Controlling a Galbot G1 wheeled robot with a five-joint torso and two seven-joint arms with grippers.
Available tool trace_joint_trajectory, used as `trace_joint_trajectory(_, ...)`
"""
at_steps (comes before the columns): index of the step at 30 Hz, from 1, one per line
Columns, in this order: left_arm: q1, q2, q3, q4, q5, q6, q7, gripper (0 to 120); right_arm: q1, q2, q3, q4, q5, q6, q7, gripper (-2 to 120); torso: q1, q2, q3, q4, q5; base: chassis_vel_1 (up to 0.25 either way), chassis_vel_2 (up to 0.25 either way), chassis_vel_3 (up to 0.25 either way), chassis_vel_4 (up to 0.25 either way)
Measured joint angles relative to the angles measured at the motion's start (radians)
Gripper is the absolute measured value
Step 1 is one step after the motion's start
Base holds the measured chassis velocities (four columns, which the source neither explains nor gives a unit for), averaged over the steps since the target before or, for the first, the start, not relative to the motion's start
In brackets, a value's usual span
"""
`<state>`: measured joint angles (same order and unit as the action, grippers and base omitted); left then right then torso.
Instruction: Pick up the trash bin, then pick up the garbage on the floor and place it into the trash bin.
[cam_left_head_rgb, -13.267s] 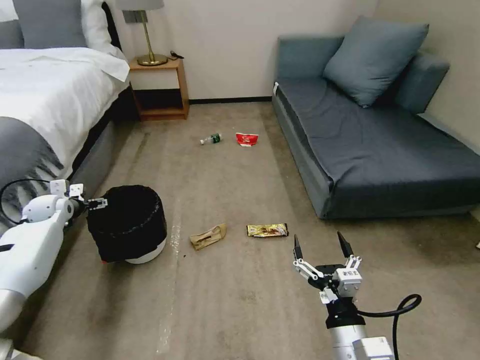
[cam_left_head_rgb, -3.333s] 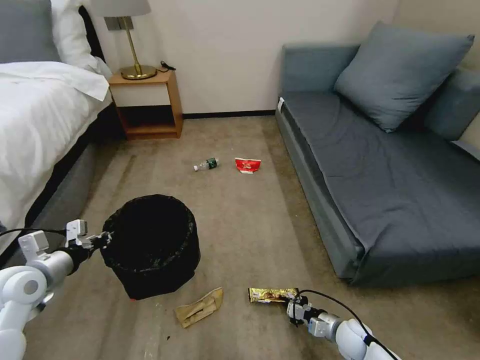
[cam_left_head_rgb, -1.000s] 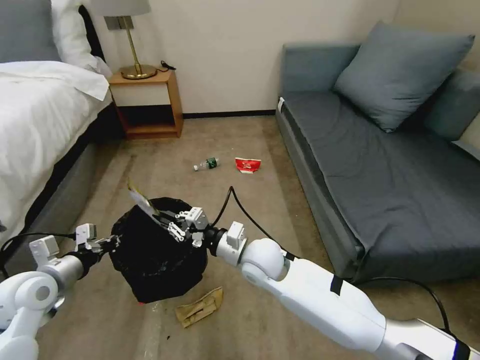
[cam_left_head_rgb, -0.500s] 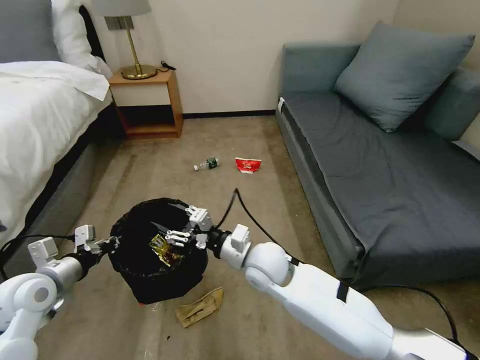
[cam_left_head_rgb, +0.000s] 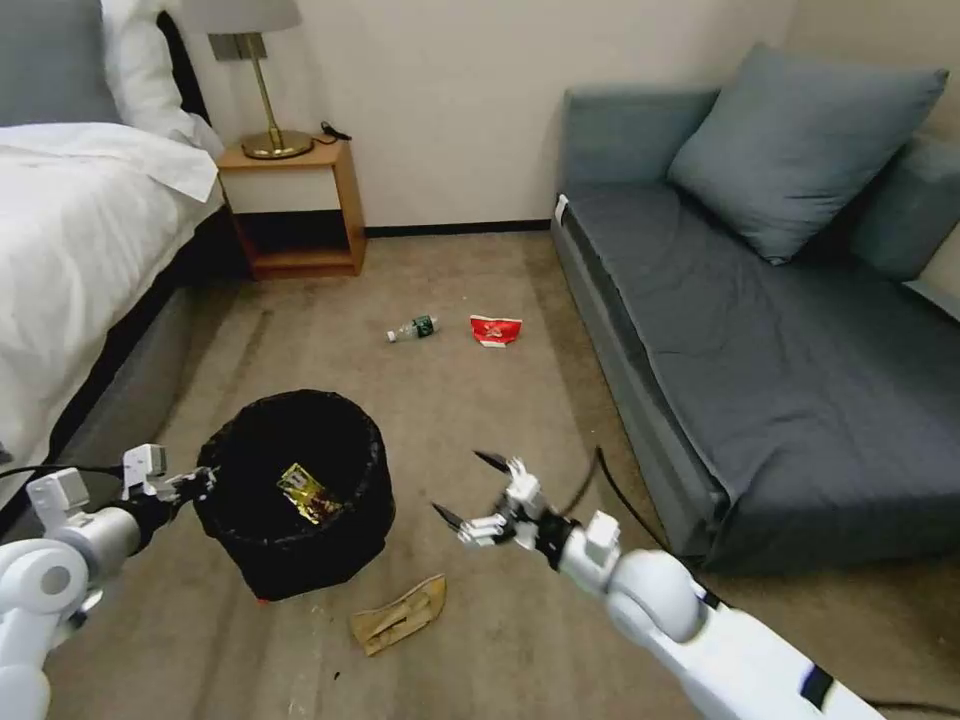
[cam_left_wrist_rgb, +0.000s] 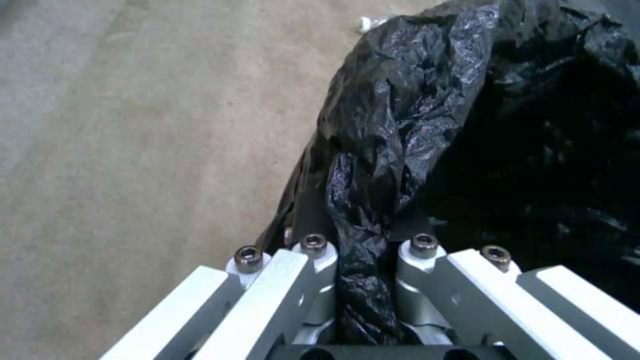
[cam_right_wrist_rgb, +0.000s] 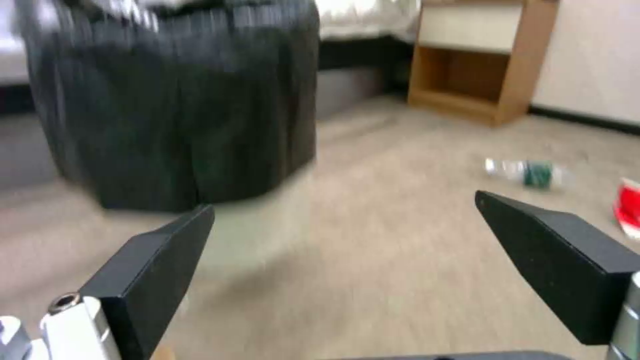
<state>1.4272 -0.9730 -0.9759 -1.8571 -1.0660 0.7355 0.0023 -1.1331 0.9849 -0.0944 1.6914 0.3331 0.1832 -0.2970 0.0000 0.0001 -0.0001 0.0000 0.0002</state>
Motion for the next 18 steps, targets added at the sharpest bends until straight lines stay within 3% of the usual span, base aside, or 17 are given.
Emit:
trace_joint_trajectory(8,-0.015,0.022,0.004,0.023,-0.019,0.0,0.001,7,-0.04,0.034,-0.01,-0.122,-0.09,0.011,-0.05,100,0.0,0.0,0.0,-0.0002,-0.0003,0.0,0.0,0.0,0.0)
trace_joint_trajectory(18,-0.017,0.034,0.011,0.014,-0.03,0.0,-0.001,7,0.089,0.13,-0.159,-0.319,-0.167,0.003,-0.058,100,0.0,0.0,0.0,0.0001,-0.0003,0.0,0.0,0.0,0.0)
